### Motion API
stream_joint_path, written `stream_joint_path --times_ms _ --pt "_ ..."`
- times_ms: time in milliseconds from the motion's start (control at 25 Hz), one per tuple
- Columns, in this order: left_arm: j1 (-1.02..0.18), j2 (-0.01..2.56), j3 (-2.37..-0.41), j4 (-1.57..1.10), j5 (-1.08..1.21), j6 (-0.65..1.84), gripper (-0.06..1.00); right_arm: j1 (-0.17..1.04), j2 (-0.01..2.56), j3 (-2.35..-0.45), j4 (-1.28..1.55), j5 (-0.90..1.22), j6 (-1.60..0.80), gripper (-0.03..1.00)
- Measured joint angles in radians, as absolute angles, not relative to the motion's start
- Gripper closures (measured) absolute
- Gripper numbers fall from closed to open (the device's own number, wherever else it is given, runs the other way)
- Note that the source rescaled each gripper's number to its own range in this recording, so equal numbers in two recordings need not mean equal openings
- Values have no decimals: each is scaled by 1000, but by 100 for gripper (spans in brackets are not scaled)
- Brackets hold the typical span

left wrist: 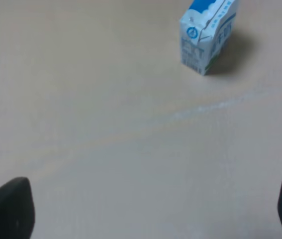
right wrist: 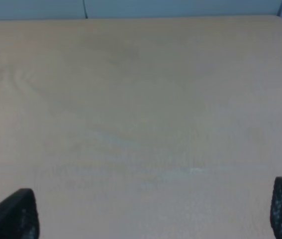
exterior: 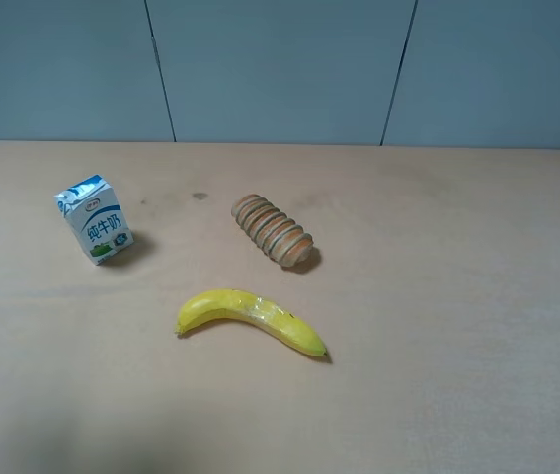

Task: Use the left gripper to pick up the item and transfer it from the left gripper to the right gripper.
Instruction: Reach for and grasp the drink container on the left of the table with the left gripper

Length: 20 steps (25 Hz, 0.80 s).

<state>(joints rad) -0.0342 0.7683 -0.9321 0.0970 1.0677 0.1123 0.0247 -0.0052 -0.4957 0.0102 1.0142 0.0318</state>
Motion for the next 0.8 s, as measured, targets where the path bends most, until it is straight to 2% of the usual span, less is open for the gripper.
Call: stream_joint_path --times_ms 360,800 --pt "-130 1142 -1010 139 919 153 -3 25 -5 -496 10 1014 32 -3" --pt "-136 1464 -1084 139 811 228 -3 25 -5 -496 9 1014 32 -3"
